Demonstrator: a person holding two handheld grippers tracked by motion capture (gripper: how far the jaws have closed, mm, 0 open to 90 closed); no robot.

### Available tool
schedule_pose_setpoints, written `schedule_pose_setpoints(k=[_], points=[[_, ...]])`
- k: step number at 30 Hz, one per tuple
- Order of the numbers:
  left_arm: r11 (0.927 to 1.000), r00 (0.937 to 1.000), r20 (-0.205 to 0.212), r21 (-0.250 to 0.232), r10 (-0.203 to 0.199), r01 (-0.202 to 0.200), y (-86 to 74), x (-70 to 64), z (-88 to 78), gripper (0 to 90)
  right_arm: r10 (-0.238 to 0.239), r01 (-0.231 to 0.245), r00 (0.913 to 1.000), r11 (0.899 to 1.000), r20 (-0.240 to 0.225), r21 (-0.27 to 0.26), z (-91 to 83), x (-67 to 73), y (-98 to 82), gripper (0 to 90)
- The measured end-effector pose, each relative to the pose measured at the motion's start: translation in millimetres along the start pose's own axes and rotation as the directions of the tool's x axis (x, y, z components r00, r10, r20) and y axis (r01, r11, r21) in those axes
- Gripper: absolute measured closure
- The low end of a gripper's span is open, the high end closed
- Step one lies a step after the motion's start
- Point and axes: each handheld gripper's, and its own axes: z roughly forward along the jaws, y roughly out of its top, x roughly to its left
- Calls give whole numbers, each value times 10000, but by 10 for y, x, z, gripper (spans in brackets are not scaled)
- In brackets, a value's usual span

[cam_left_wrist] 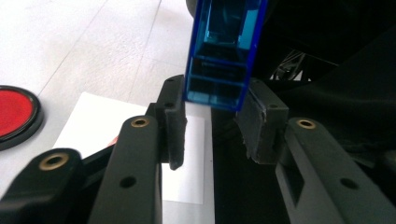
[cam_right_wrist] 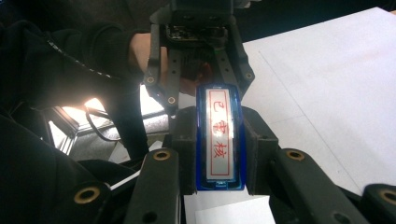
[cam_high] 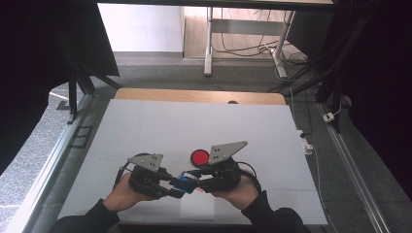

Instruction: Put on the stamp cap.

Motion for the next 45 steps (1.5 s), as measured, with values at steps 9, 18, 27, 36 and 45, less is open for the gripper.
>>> schedule_pose_setpoints(k=[9, 18, 27, 36, 45], points=[[9992, 9965, -743, 92, -381, 389, -40, -46, -76, 550, -161, 159, 9994, 9999, 293, 52, -17, 5, -3, 709], [9970, 9860, -1501, 160, -728, 760, -91, -128, -155, 454, -262, 256, 9978, 9996, 616, 111, -24, 12, -13, 709], [9935, 9633, -2487, 248, -1013, 1109, -169, -249, -259, 356, -307, 298, 9964, 9995, 792, 132, -21, 19, -23, 709], [9879, 9282, -3420, -40, -1468, 1548, -297, -373, -382, 224, -387, 358, 9928, 9990, 1134, 272, -19, 18, -31, 709], [9758, 8814, -4240, -280, -2080, 2168, -435, -456, -494, 116, -304, 252, 9888, 9990, 1459, 375, -25, -13, -61, 708]])
